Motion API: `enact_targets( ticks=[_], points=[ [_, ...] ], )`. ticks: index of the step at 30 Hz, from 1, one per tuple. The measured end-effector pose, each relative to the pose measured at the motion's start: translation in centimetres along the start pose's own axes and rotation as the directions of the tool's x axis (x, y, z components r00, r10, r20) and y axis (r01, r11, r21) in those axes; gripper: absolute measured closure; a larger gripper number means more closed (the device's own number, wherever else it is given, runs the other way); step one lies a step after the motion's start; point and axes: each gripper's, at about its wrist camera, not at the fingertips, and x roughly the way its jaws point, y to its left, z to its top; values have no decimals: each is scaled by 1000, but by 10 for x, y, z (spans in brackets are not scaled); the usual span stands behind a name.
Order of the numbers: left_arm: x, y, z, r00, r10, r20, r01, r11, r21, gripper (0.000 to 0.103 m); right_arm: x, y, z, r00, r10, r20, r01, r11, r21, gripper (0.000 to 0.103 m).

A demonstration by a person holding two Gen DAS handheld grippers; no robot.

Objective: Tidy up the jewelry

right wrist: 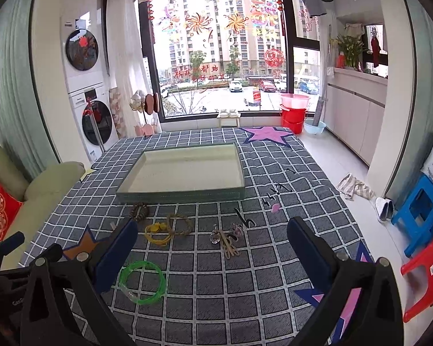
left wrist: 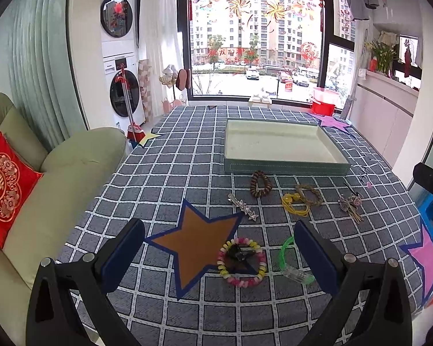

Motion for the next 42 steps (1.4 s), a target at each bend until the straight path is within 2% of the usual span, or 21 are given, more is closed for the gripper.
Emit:
enact_targets(
  ticks=[42],
  points=[
    [-4, 0, -3, 1000, 5, 7, -5, 1000, 12, 0, -1, 5, -2, 1000, 14, 2, -14, 1000, -12, 0]
  ],
)
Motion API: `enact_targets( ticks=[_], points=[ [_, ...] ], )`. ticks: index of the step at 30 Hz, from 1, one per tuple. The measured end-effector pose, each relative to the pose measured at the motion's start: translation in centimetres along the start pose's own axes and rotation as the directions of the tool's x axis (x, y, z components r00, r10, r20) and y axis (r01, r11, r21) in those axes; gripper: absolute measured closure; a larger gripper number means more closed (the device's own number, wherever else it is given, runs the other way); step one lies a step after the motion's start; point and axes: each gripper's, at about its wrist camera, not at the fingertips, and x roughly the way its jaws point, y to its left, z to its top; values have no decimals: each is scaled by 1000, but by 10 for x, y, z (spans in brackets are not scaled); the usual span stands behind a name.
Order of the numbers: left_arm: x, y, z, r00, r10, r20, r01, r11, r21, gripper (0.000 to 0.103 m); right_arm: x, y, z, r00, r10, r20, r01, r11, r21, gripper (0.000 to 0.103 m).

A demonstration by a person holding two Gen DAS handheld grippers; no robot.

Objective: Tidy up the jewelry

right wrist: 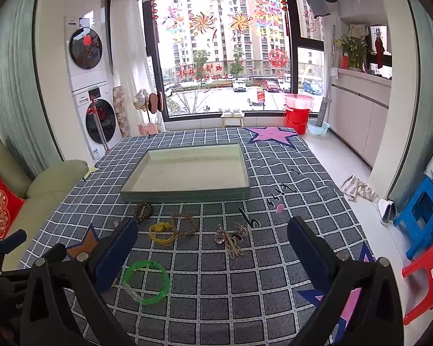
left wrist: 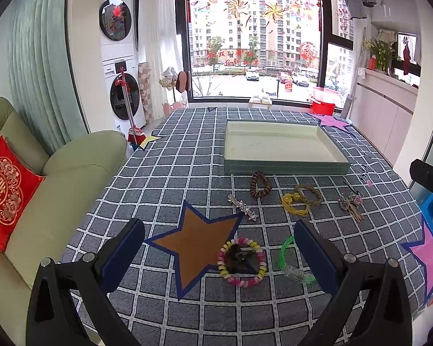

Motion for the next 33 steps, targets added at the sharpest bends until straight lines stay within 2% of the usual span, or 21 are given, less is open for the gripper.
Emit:
enact_targets(
  ticks=[33],
  points=[
    [5, -2, -5, 1000, 3, -18, -3, 1000, -1, 0, 3, 4, -5, 1000, 7, -15, -7, 1000, 5, 0]
  ],
)
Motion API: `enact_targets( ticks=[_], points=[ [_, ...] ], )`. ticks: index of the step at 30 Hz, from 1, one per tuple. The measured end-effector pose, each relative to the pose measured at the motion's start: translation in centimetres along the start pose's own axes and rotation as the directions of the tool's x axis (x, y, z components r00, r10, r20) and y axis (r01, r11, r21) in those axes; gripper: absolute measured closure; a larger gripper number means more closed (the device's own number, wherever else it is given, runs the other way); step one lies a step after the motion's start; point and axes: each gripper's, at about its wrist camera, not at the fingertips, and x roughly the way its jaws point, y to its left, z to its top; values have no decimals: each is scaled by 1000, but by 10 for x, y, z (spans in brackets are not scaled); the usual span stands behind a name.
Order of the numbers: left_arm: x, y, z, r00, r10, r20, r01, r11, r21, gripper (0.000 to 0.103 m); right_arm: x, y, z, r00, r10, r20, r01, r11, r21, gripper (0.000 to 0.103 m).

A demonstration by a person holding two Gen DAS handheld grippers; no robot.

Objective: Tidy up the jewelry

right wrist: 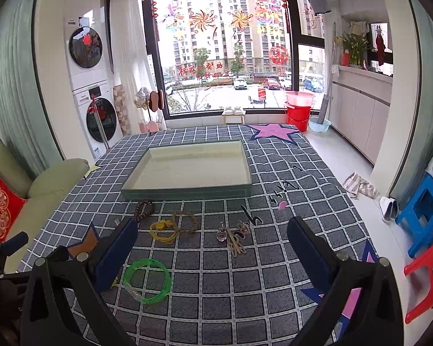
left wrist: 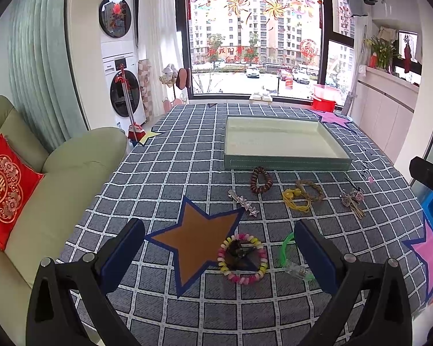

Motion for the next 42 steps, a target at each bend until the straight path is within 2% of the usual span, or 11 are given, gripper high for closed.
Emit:
enact_targets(
  ticks=[33, 42],
  points=[
    [11, -4, -3, 1000, 0, -23, 0, 1000, 4, 0, 8, -3, -3, 1000, 8, -22, -8, 1000, 2, 0],
    [28, 2, -3, 997, -5, -81, 6, 1000, 8, 0, 22, -10, -4, 998, 17, -61, -18, 1000, -1, 0]
  ],
)
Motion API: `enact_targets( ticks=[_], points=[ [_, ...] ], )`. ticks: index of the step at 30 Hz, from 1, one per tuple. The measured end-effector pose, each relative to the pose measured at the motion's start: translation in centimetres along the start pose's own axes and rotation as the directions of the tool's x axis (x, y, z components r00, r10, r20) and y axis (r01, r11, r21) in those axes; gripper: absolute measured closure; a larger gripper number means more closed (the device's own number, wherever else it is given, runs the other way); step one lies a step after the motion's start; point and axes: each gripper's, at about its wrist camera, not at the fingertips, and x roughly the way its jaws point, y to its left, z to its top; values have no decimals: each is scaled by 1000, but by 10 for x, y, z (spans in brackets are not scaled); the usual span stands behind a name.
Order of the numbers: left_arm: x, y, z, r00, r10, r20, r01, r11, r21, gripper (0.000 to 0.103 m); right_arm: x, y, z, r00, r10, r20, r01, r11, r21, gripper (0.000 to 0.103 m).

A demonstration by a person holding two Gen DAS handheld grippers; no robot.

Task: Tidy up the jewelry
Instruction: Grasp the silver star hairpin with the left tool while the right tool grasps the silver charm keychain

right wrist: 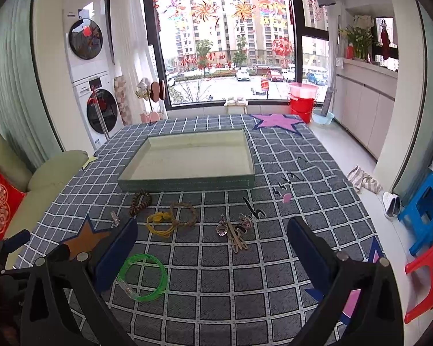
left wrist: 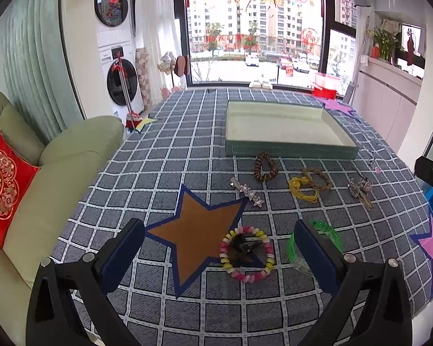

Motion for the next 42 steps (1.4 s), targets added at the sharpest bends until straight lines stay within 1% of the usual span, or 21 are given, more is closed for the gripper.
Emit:
enact_targets(
  ticks=[2, 6, 9, 11, 16, 19, 21, 23, 24, 26, 30, 32, 34, 35, 37, 38, 39, 40, 41, 42],
  points=[
    [8, 2, 2, 1000, -11, -27, 11, 1000, 4, 0, 6, -4, -1, 1000, 8, -24, -8, 1000, 3, 0],
    [30, 7, 9, 995, -41, -87, 40, 999, -16, 0, 24, -13, -2, 995, 17, -94, -16, 1000, 9, 0],
    [49, 7, 18, 989, -78, -126, 75, 997, -26, 0, 39, -21, -3, 989, 20, -146, -18, 1000, 14, 0],
    [56, 6, 23, 986, -93, -138, 90, 996, -28, 0, 50, -28, -3, 982, 32, -187, -27, 999, 27, 0],
    [80, 1, 33, 978, -112, -174, 107, 993, -43, 0, 78, -40, 2, 967, 45, -253, -30, 998, 63, 0],
    [95, -1, 36, 972, -118, -205, 108, 992, -58, 0, 94, -45, 5, 960, 36, -279, -17, 997, 69, 1],
    [104, -2, 38, 968, -116, -222, 105, 993, -63, 0, 103, -49, 6, 958, 9, -287, 5, 999, 49, 6],
    [109, -2, 40, 966, -117, -231, 105, 992, -64, 0, 112, -56, 7, 953, -8, -303, 19, 999, 34, 14],
    [113, -3, 41, 965, -118, -236, 106, 992, -61, 0, 116, -60, 8, 951, -13, -310, 24, 999, 32, 15],
    [119, -6, 43, 962, -116, -247, 106, 993, -53, 0, 126, -67, 7, 943, -21, -332, 31, 999, 25, 25],
    [132, -12, 45, 951, -117, -285, 109, 993, -46, 0, 143, -76, 1, 926, -14, -376, 24, 999, 22, 32],
    [138, -16, 46, 949, -113, -295, 106, 994, -41, 0, 151, -77, -1, 921, -6, -390, 15, 1000, 20, 39],
    [144, -20, 46, 943, -113, -312, 106, 994, -38, 6, 159, -76, -2, 917, -7, -400, 12, 1000, 11, 43],
    [148, -22, 46, 938, -114, -328, 107, 993, -38, 8, 160, -74, -1, 921, -15, -389, 12, 1000, -10, 44],
    [153, -24, 46, 933, -112, -341, 104, 994, -41, 8, 164, -68, -1, 921, -16, -389, 2, 999, -35, 47],
    [154, -26, 45, 932, -106, -345, 99, 994, -37, 11, 166, -65, 0, 921, -15, -390, -3, 999, -46, 51],
    [156, -29, 44, 934, -86, -346, 84, 996, -21, 14, 166, -60, 0, 922, -21, -388, -6, 998, -67, 54],
    [156, -32, 44, 936, -74, -343, 77, 997, -5, 16, 167, -56, 0, 923, -25, -384, -9, 996, -85, 58],
    [156, -34, 44, 938, -63, -340, 71, 997, 10, 20, 168, -51, 0, 924, -24, -381, -15, 995, -99, 65],
    [154, -35, 43, 941, -66, -333, 76, 997, 17, 28, 169, -49, 0, 924, -29, -382, -15, 994, -109, 68]
  ],
)
